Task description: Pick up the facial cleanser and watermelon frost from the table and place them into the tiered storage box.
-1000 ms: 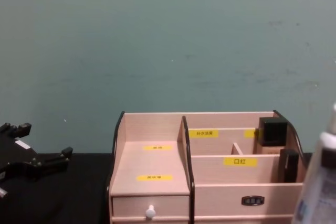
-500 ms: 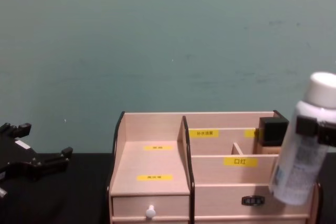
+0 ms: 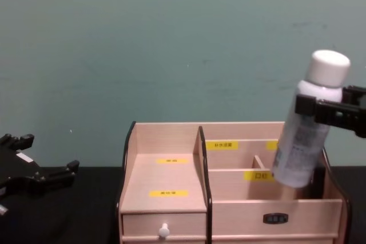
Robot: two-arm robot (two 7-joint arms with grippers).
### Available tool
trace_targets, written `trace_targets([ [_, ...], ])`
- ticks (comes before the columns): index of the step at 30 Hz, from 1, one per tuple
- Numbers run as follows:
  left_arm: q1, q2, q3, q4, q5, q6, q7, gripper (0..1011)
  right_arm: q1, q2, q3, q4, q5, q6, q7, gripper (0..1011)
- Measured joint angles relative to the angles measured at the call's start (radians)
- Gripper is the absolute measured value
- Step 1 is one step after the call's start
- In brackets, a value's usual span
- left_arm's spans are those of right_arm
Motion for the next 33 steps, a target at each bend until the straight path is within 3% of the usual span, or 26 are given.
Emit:
trace_targets([
  [17, 0.000, 0.000, 0.000, 0.000, 0.000, 0.000, 0.000, 1001, 0.129, -0.081, -0.057, 0.074, -0.053, 0.038, -0.024, 600],
  [33, 0.000, 0.000, 0.000, 0.000, 0.000, 0.000, 0.000, 1001, 0.216, -0.144, -0.091, 0.162, -0.092, 0.062, -0.043, 601],
])
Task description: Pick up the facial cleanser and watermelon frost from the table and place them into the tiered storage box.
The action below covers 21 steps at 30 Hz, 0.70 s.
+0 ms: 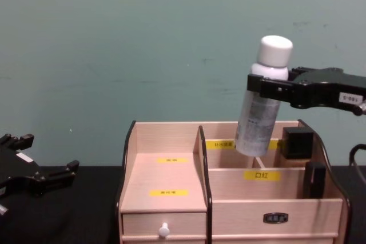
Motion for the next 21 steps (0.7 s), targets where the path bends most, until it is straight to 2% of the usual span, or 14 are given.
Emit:
trace_targets([
  [21, 0.000, 0.000, 0.000, 0.000, 0.000, 0.000, 0.000, 1001, 0.061, -0.072, -0.030, 0.099, -0.051, 0.020, -0.021, 601],
])
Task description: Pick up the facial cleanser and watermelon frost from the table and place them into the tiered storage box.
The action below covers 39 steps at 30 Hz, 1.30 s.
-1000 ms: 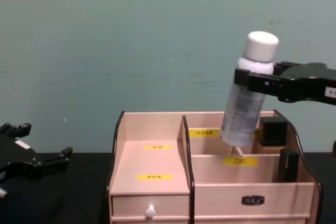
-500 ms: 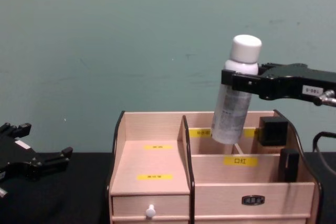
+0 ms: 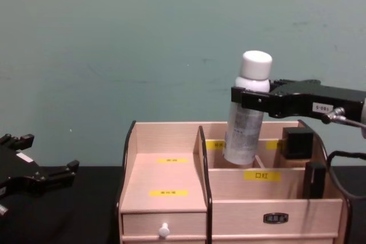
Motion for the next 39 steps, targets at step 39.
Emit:
trace_targets([
  [39, 0.000, 0.000, 0.000, 0.000, 0.000, 0.000, 0.000, 1001, 0.038, -0.054, -0.003, 0.097, -0.040, 0.026, -0.006, 601],
])
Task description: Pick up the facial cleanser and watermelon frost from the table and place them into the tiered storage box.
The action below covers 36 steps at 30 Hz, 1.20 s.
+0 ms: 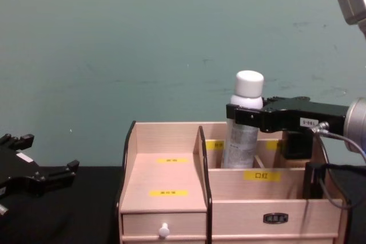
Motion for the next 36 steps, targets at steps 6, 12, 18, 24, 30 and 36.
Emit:
trace_targets([
  [6, 0.000, 0.000, 0.000, 0.000, 0.000, 0.000, 0.000, 1001, -0.001, 0.001, 0.000, -0.001, 0.000, -0.001, 0.001, 600],
  [12, 0.000, 0.000, 0.000, 0.000, 0.000, 0.000, 0.000, 1001, -0.001, 0.001, 0.001, -0.003, 0.001, -0.001, 0.001, 601],
  [18, 0.000, 0.000, 0.000, 0.000, 0.000, 0.000, 0.000, 1001, -0.001, 0.002, 0.001, -0.004, 0.001, -0.002, 0.002, 716],
  [24, 0.000, 0.000, 0.000, 0.000, 0.000, 0.000, 0.000, 1001, -0.002, 0.002, 0.001, -0.004, 0.002, -0.003, 0.002, 864],
  [30, 0.000, 0.000, 0.000, 0.000, 0.000, 0.000, 0.000, 1001, -0.002, 0.002, 0.001, -0.005, 0.002, -0.003, 0.002, 1002],
  [36, 0.000, 0.000, 0.000, 0.000, 0.000, 0.000, 0.000, 1001, -0.002, 0.002, 0.001, -0.005, 0.003, -0.003, 0.002, 1002],
])
